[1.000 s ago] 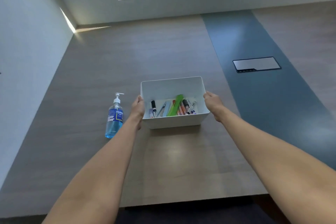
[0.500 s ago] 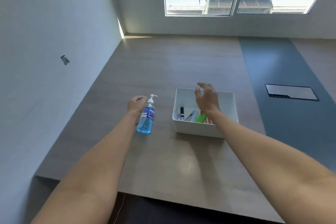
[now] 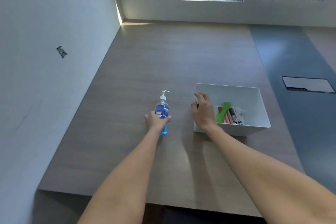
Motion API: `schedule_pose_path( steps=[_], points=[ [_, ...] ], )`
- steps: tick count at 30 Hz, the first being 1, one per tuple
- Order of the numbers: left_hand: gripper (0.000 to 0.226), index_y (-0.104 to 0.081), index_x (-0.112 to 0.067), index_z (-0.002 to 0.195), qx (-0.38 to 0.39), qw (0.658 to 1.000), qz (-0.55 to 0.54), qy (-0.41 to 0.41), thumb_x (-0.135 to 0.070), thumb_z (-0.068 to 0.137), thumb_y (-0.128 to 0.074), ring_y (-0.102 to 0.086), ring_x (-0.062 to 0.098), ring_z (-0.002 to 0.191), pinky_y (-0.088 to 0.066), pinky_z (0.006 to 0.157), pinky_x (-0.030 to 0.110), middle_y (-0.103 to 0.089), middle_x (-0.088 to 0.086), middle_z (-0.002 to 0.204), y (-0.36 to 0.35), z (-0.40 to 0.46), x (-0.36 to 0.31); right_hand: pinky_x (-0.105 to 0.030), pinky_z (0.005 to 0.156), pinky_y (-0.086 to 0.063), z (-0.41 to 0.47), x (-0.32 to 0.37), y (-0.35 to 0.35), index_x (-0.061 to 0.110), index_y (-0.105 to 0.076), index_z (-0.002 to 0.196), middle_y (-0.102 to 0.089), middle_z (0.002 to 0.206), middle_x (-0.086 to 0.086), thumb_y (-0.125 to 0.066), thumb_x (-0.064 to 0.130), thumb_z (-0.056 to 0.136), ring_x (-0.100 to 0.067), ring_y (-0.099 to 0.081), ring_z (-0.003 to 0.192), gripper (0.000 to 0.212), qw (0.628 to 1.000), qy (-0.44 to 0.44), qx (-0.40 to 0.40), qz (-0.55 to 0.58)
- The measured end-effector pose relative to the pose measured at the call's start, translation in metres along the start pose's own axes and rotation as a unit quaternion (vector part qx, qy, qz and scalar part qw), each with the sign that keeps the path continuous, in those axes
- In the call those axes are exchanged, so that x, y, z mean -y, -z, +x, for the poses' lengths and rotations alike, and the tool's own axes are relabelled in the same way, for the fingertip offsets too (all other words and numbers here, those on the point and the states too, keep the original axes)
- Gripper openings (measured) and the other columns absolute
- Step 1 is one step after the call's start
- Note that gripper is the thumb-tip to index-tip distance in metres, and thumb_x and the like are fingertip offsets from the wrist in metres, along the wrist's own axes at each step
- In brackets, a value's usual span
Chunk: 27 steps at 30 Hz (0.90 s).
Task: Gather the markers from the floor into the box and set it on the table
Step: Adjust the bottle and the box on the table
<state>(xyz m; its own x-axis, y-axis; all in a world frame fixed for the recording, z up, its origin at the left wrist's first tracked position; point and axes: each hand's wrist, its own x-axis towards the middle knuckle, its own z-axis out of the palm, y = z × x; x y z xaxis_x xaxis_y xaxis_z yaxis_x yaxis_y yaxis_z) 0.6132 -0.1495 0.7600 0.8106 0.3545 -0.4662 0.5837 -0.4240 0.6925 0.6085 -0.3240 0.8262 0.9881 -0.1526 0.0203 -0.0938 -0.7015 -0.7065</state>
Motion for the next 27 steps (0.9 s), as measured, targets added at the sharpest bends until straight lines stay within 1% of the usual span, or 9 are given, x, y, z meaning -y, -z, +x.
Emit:
schedule_pose_path(
  steps=[4,8,10,14,16,18,20,24,27],
  points=[
    [0.076,-0.047,-0.007,0.132,-0.01,0.999,0.044,0.015,-0.038,0.072,-0.083,-0.054,0.032,0.123,-0.046,0.102,0.04,-0.044,0.016,0.135,-0.007,0.004,0.01,-0.036,0.104,-0.043,-0.005,-0.01,-0.003,0.001,-0.056,0.137,-0.055,0.136,-0.017,-0.049,0.009,0.1,-0.033,-0.059,0.12,0.039,1.0,-0.008,0.011,0.007],
    [0.068,-0.051,-0.006,0.13,-0.002,0.999,0.031,0.018,-0.031,0.075,-0.08,-0.057,0.034,0.119,-0.049,0.101,0.043,-0.048,0.015,0.135,-0.003,0.01,0.008,-0.031,0.102,-0.042,-0.009,-0.018,-0.002,0.004,-0.053,0.14,-0.058,0.133,-0.015,-0.048,0.016,0.102,-0.027,-0.059,0.119,0.04,0.999,-0.018,0.03,0.016],
    [0.062,-0.053,-0.005,0.127,-0.002,1.0,0.011,-0.004,-0.026,0.075,-0.08,-0.057,0.034,0.117,-0.049,0.1,0.041,-0.049,0.016,0.133,-0.001,0.013,0.007,-0.026,0.096,-0.041,-0.011,-0.02,-0.002,0.005,-0.054,0.139,-0.06,0.129,-0.014,-0.048,0.016,0.102,-0.026,-0.06,0.115,0.039,0.999,-0.016,0.03,0.018],
    [0.057,-0.055,-0.003,0.123,-0.006,0.998,-0.015,-0.067,-0.022,0.076,-0.081,-0.052,0.032,0.121,-0.043,0.107,0.039,-0.051,0.018,0.129,0.002,0.015,0.005,-0.024,0.091,-0.042,-0.012,-0.022,0.0,0.005,-0.058,0.134,-0.063,0.124,-0.015,-0.049,0.015,0.101,-0.027,-0.062,0.11,0.035,0.999,-0.022,0.029,0.023],
    [0.058,-0.055,-0.002,0.123,0.001,0.996,-0.042,-0.084,-0.017,0.074,-0.083,-0.055,0.032,0.12,-0.044,0.108,0.04,-0.054,0.019,0.128,0.003,0.016,0.0,-0.022,0.09,-0.04,-0.014,-0.022,0.001,0.005,-0.059,0.134,-0.063,0.124,-0.015,-0.049,0.015,0.101,-0.026,-0.062,0.107,0.035,0.999,-0.022,0.029,0.02],
    [0.059,-0.056,-0.002,0.121,0.014,0.992,-0.077,-0.099,-0.01,0.07,-0.084,-0.062,0.034,0.114,-0.048,0.105,0.044,-0.058,0.021,0.126,0.004,0.019,-0.008,-0.02,0.089,-0.04,-0.014,-0.022,0.002,0.005,-0.06,0.133,-0.064,0.124,-0.016,-0.049,0.015,0.102,-0.026,-0.063,0.105,0.035,0.999,-0.023,0.026,0.018],
    [0.058,-0.057,-0.001,0.117,0.011,0.989,-0.089,-0.119,-0.006,0.066,-0.084,-0.064,0.034,0.108,-0.051,0.102,0.042,-0.056,0.019,0.124,0.004,0.023,-0.016,-0.021,0.088,-0.041,-0.014,-0.021,0.002,0.005,-0.062,0.132,-0.065,0.122,-0.016,-0.048,0.015,0.102,-0.025,-0.063,0.104,0.034,0.999,-0.021,0.023,0.019],
    [0.063,-0.052,-0.003,0.116,-0.003,0.985,-0.073,-0.157,-0.007,0.063,-0.086,-0.054,0.03,0.114,-0.048,0.101,0.032,-0.035,0.003,0.113,0.003,0.028,-0.029,-0.024,0.09,-0.043,-0.016,-0.023,0.004,0.007,-0.063,0.131,-0.065,0.12,-0.013,-0.049,0.015,0.102,-0.025,-0.063,0.104,0.034,1.0,-0.017,0.016,0.02],
    [0.069,-0.05,-0.003,0.119,0.0,0.983,-0.065,-0.17,-0.006,0.061,-0.088,-0.052,0.029,0.117,-0.047,0.102,0.033,-0.04,0.011,0.12,-0.001,0.035,-0.031,-0.026,0.092,-0.044,-0.016,-0.03,0.008,0.009,-0.064,0.13,-0.064,0.12,-0.01,-0.048,0.015,0.102,-0.024,-0.063,0.109,0.032,1.0,-0.016,0.008,0.016]
  ],
)
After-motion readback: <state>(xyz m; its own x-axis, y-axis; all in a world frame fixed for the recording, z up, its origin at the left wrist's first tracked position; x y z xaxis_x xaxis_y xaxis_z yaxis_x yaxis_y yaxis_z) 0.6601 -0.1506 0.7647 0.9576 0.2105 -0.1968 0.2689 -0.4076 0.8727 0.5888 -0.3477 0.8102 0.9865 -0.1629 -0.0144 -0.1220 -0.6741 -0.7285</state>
